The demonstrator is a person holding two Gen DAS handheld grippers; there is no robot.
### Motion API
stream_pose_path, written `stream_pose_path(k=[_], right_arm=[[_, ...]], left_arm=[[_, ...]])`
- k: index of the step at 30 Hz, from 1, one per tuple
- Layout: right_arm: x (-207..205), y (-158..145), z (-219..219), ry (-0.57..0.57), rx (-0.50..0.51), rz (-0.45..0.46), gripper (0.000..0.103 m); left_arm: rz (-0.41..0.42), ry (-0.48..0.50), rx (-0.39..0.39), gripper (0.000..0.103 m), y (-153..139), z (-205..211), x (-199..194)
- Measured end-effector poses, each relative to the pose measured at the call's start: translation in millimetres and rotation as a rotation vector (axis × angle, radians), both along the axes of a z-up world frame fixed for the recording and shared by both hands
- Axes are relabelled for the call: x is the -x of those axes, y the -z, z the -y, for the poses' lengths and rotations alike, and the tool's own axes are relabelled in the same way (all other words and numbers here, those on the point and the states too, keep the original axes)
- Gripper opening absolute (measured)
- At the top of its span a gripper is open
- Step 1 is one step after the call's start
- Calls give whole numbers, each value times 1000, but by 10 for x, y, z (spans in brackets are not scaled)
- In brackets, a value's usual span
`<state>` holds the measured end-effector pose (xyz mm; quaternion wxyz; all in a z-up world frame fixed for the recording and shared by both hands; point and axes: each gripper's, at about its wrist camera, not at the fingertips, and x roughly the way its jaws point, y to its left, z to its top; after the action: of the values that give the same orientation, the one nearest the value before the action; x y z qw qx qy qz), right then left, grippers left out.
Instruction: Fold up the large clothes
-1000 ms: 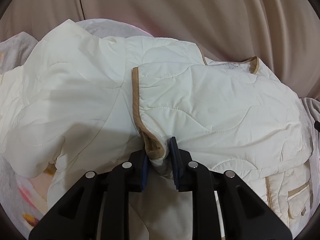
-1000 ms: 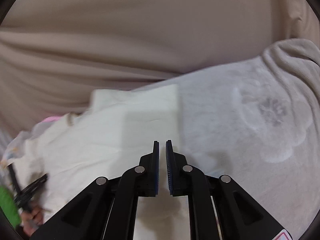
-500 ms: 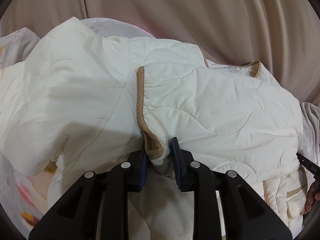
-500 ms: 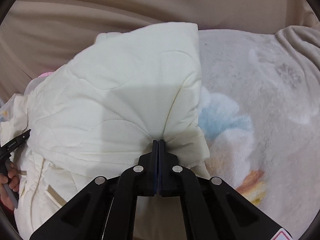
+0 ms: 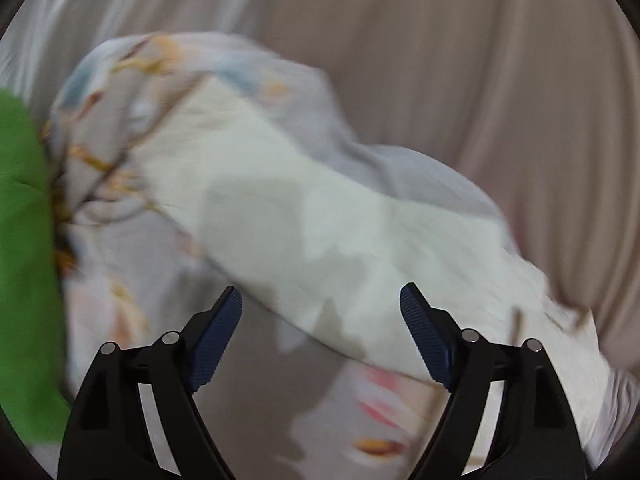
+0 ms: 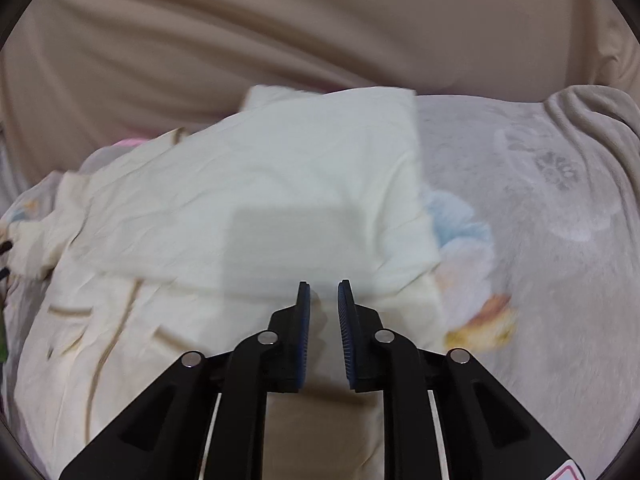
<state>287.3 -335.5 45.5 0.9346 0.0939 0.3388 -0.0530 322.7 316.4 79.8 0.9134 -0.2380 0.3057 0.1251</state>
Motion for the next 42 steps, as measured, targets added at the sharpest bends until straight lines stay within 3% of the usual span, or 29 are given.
stream_pose_path(k=[2, 5, 9, 10, 12, 13, 15, 19, 22, 26, 30, 34, 37, 39, 41, 42], right_arm=[[101, 112, -164, -42, 13, -28, 23], [128, 236, -296, -59, 38, -57, 27], [104, 273, -232, -49, 7, -66, 30], [106, 280, -201, -45, -10, -66, 30], [110, 294, -144, -41, -43, -64, 32], [107, 298, -129, -39, -50, -64, 32], [117, 308, -127, -34, -49, -63, 34], [125, 316, -143, -31, -34, -64, 35], [132, 316, -132, -31, -38, -62, 35], [131, 318, -119, -35, -42, -59, 36], [144, 312, -121, -36, -45, -49, 45], [164, 297, -125, -32, -46, -37, 50], [188, 288, -106, -31, -65, -26, 54], [210, 284, -62, -29, -90, -16, 58], [230, 285, -18, -29, -119, -7, 59], [239, 288, 4, -29, -134, -4, 60]], left_arm=[[-43, -109, 50, 79, 108, -460, -98], [-71, -176, 159, 79, 315, -891, -233], [-78, -208, 230, 75, 534, -1045, -364], [-76, -214, 224, 67, 557, -1047, -395], [-66, -189, 181, 45, 543, -1005, -478], [-74, -167, 143, 29, 510, -950, -527], [-70, -147, 90, 10, 395, -898, -622], [14, -45, 20, 5, -63, -522, -607], [107, 85, -63, 5, -593, 87, -487], [267, 326, -187, 5, -1281, 1320, -158], [335, 597, -278, 5, -1465, 2728, 117], [269, 837, -291, 8, -1091, 3992, 206], [162, 940, -301, 13, -513, 4706, 144], [75, 969, -329, 22, -85, 4995, 171], [12, 969, -334, 42, 199, 5076, 187], [-4, 968, -311, 45, 283, 4992, 261]])
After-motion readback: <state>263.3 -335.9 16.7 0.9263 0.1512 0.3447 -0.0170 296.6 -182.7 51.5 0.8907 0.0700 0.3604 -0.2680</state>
